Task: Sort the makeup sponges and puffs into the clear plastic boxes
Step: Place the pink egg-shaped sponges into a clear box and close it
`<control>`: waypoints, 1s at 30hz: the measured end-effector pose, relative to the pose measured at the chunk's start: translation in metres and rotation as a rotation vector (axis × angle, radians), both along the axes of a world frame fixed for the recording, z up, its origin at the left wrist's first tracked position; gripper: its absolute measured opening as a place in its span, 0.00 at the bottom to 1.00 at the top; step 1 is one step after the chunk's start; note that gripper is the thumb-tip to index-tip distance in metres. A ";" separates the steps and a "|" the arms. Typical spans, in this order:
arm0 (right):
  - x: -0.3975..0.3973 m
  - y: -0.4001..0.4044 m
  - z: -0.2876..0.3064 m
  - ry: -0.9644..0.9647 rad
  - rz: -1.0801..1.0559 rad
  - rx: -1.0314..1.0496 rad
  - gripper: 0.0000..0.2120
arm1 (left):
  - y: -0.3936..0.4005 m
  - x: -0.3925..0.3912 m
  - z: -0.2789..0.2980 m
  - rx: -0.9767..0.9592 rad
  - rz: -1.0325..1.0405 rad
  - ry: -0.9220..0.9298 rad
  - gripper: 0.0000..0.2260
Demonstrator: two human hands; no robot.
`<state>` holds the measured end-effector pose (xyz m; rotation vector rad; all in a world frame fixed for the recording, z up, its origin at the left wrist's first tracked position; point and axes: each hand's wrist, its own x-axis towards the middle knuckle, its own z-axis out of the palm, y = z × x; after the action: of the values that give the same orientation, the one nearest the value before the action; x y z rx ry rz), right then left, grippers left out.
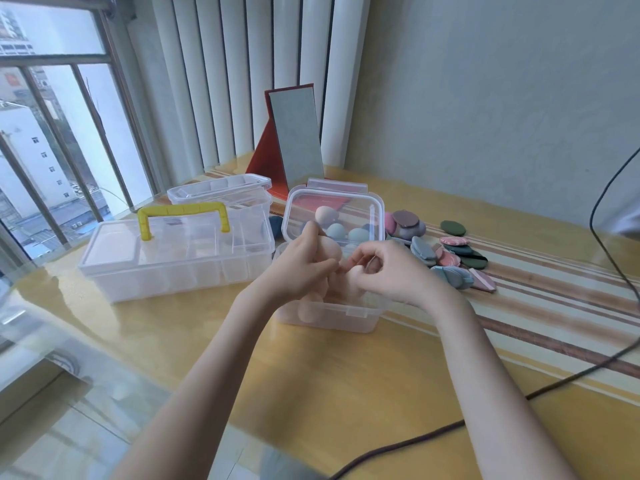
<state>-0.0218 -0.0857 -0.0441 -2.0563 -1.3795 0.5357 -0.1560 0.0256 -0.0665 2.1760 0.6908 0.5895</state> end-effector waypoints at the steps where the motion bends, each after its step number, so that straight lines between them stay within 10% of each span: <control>1: -0.003 0.001 0.000 -0.042 0.022 -0.030 0.06 | 0.000 0.000 0.000 0.002 -0.005 0.007 0.12; 24: -0.014 0.018 -0.013 -0.275 -0.033 -0.087 0.06 | 0.000 -0.003 -0.003 0.011 0.010 -0.150 0.15; 30: -0.011 0.017 -0.009 -0.172 -0.025 -0.078 0.07 | 0.000 -0.002 -0.003 0.140 -0.094 0.073 0.18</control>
<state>-0.0332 -0.0690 -0.0529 -2.2240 -1.4484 0.4156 -0.1584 0.0255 -0.0694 2.3565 0.5976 0.5254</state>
